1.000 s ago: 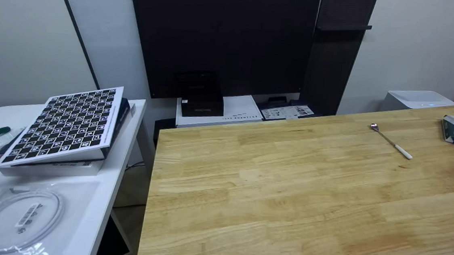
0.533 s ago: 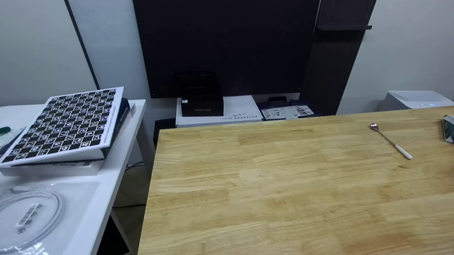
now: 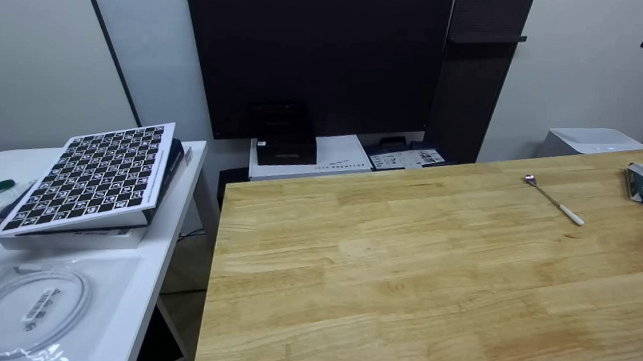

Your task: Take the spoon from the table and place it in the white cup

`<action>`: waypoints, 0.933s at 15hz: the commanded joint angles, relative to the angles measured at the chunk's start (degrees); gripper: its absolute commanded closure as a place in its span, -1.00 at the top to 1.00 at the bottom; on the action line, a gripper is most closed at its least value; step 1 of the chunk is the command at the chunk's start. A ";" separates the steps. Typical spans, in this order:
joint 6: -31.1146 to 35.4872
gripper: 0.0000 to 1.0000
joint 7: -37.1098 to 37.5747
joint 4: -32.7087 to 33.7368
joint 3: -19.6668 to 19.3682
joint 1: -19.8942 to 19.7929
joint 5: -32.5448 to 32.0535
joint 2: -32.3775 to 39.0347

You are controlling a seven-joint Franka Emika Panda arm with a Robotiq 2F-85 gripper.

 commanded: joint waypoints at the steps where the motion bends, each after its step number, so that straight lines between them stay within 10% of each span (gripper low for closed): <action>1: 2.03 1.00 -0.97 3.34 0.27 -1.69 0.81 7.41; 14: 5.31 1.00 -2.65 7.60 1.21 -2.92 -0.26 18.43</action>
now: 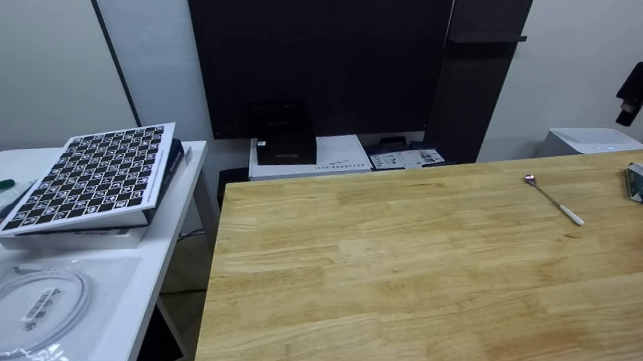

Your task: Take the spoon from the table and place it in the white cup

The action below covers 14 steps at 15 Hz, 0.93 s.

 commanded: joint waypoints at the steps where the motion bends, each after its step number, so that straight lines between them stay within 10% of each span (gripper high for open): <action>1: 3.15 1.00 -1.14 2.30 1.51 -1.23 0.06 3.30; 14: 10.22 1.00 -0.17 4.47 2.56 -0.03 -0.80 12.06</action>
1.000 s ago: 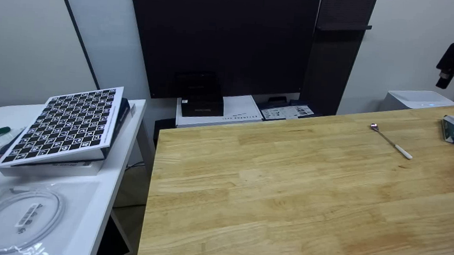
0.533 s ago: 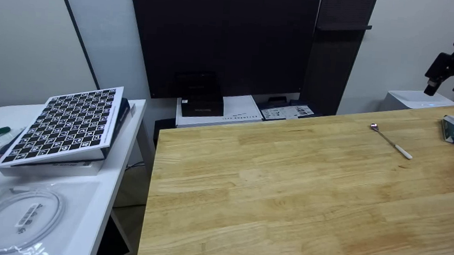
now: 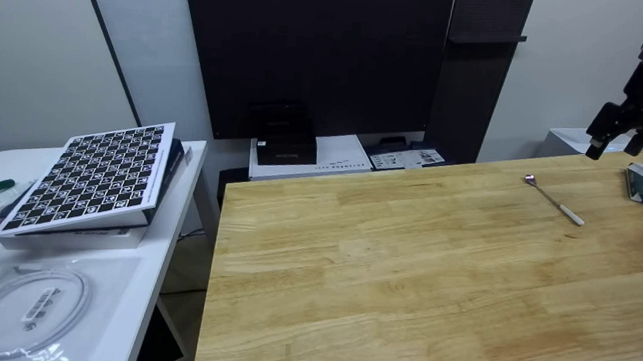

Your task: Take the spoon from the table and place it in the white cup

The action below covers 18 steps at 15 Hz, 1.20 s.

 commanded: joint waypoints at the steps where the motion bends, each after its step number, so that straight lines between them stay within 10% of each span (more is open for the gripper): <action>1: 1.48 1.00 1.29 4.39 -0.23 -0.21 -0.71 4.63; 18: 3.52 1.00 0.42 3.90 -0.25 -0.63 -0.74 4.49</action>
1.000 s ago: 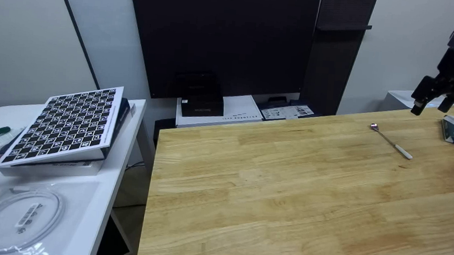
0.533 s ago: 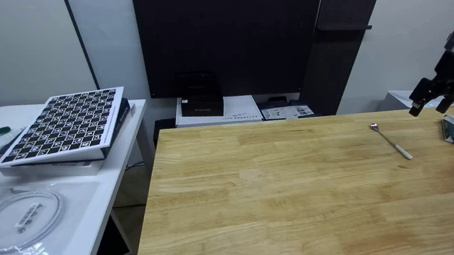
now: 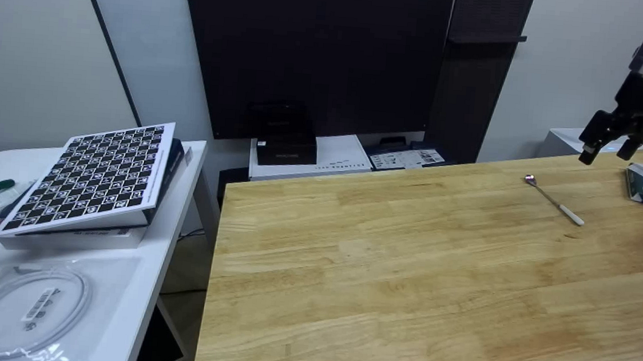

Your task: Take the spoon from the table and place it in the white cup

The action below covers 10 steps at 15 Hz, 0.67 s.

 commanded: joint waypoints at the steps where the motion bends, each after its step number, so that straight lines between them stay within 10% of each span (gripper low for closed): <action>1: 2.64 1.00 0.16 1.48 1.14 -1.60 -0.50 1.62; 10: 5.87 1.00 -0.27 7.13 2.50 -2.55 -0.77 8.72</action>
